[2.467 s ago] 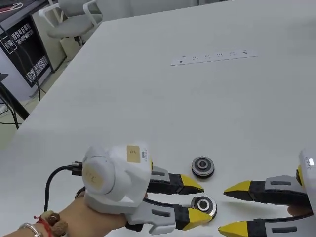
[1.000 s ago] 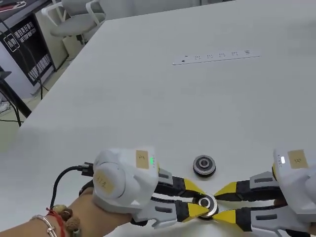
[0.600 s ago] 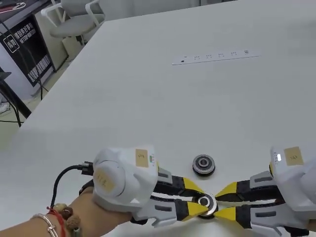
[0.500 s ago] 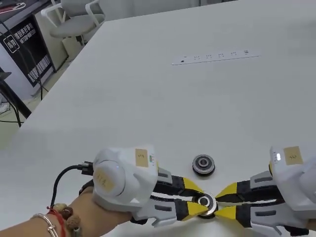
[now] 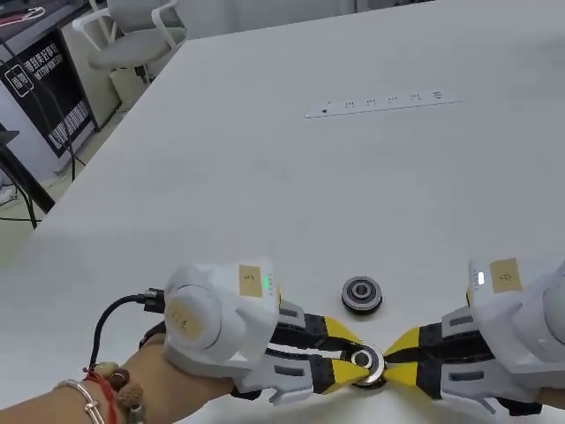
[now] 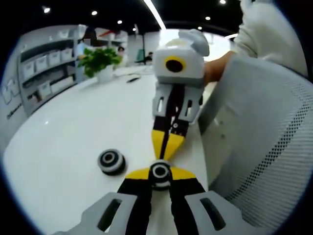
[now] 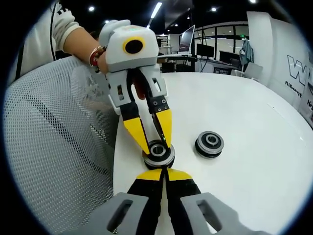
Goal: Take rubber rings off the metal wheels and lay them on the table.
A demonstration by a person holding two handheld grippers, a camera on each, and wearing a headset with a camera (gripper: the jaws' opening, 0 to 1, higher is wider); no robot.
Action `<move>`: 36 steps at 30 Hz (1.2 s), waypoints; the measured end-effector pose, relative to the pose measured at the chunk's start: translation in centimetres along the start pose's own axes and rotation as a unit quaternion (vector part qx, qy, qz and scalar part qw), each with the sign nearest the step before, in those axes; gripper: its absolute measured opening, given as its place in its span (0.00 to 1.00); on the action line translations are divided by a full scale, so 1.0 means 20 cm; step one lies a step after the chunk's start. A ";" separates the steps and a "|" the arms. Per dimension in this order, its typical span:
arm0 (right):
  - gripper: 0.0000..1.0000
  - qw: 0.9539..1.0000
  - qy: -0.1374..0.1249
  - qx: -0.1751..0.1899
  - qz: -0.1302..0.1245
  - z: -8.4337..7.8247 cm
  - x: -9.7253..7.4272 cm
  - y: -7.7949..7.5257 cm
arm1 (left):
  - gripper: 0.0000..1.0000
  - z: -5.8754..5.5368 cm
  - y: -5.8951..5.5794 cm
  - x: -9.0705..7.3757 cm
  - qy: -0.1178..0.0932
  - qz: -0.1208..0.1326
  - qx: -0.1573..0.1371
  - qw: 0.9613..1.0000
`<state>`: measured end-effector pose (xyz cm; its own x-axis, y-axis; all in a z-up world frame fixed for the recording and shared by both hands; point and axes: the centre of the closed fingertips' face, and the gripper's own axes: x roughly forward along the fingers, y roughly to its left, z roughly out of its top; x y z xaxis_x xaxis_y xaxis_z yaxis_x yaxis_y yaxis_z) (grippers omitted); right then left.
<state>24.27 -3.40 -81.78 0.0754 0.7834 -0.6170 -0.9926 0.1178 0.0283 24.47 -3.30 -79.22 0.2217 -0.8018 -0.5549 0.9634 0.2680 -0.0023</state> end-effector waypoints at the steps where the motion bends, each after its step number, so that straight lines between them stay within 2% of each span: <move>1: 0.00 1.000 -0.006 -0.004 -0.004 0.02 -0.01 -0.02 | 0.14 0.00 0.00 0.00 0.001 0.000 0.001 1.000; 3: 0.00 1.000 0.000 -0.015 -0.005 0.02 -0.01 -0.01 | 0.14 0.00 0.00 0.00 0.001 0.000 0.001 1.000; 6: 0.00 1.000 -0.002 -0.008 -0.008 0.02 -0.01 -0.02 | 0.14 0.00 0.00 0.00 0.000 0.001 0.001 1.000; 11: 0.00 0.999 -0.017 0.048 -0.013 0.02 -0.02 -0.03 | 0.14 0.00 0.00 0.00 0.000 0.001 0.002 1.000; 13: 0.00 0.998 -0.023 0.056 -0.009 0.02 -0.03 -0.04 | 0.14 0.00 0.00 0.00 -0.001 0.002 0.003 1.000; 16: 0.00 0.996 -0.030 0.089 -0.001 0.02 -0.04 -0.05 | 0.14 0.01 0.00 0.00 -0.003 0.002 0.003 1.000; 17: 0.00 0.994 -0.040 0.100 -0.002 0.03 -0.04 -0.05 | 0.14 0.01 0.00 0.00 -0.004 0.002 0.003 1.000; 18: 0.00 0.991 -0.046 0.129 -0.003 0.04 -0.04 -0.06 | 0.14 0.01 0.00 0.00 -0.004 0.003 0.001 1.000; 19: 0.00 0.987 -0.040 0.157 -0.006 0.02 -0.04 -0.06 | 0.14 0.01 0.00 0.00 -0.005 0.002 0.001 1.000; 20: 0.00 0.986 -0.046 0.163 -0.005 0.02 -0.03 -0.06 | 0.14 0.01 0.00 0.00 -0.005 0.002 0.001 1.000; 21: 0.00 0.989 -0.048 0.142 -0.005 0.02 -0.03 -0.06 | 0.14 0.01 0.00 0.00 -0.006 0.002 0.001 1.000; 22: 0.00 0.990 -0.052 0.134 -0.005 0.02 -0.03 -0.05 | 0.14 0.01 0.00 0.00 -0.006 0.002 0.002 1.000; 28: 0.00 0.984 -0.055 0.168 0.001 0.02 -0.03 -0.06 | 0.14 0.00 0.00 0.00 -0.008 0.003 0.002 1.000; 30: 0.00 0.981 -0.062 0.184 0.004 0.02 -0.04 -0.07 | 0.14 0.00 0.00 0.00 -0.008 0.003 0.002 1.000; 33: 0.00 0.968 -0.082 0.236 0.012 0.04 -0.06 -0.08 | 0.14 0.01 0.00 0.00 -0.007 0.003 0.002 1.000; 36: 0.00 0.962 -0.091 0.257 0.015 0.04 -0.07 -0.08 | 0.14 0.00 0.00 0.00 -0.008 0.003 0.001 1.000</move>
<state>25.88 -4.13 -80.38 0.1092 0.8796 -0.4630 -0.8201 0.3429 0.4581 24.54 -3.42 -79.20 0.2305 -0.8085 -0.5415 0.9622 0.2724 0.0028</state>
